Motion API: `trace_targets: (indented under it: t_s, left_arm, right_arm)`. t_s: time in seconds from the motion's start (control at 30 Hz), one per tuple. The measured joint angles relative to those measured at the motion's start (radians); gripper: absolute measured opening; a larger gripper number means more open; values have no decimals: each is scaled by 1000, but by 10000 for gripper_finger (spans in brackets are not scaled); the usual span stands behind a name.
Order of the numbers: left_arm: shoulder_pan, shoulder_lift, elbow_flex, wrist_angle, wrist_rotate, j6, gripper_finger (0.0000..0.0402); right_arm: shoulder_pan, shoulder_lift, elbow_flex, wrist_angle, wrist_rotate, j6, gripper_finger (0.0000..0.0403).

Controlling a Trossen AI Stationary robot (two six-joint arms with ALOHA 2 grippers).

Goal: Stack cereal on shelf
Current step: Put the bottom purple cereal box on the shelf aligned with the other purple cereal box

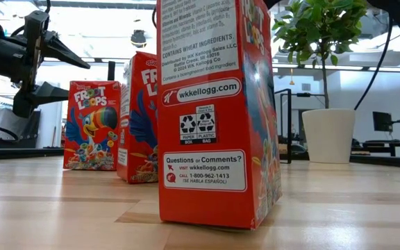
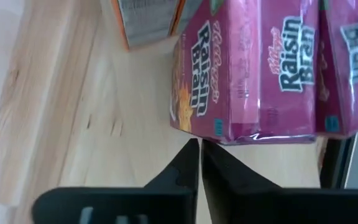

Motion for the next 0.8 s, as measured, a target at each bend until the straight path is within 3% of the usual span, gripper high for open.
trace_targets:
  t_s: [0.3,0.6,0.8]
  left_arm:
    - [0,0,0,0,0,1,300]
    - [0,0,0,0,-1,-4,300]
    - [0,0,0,0,-1,-4,300]
  right_arm:
    - [0,0,0,9,55,-3,38]
    - [28,-19,-1,-109,43,27,15]
    - [69,-22,-1,-67,-47,42,33]
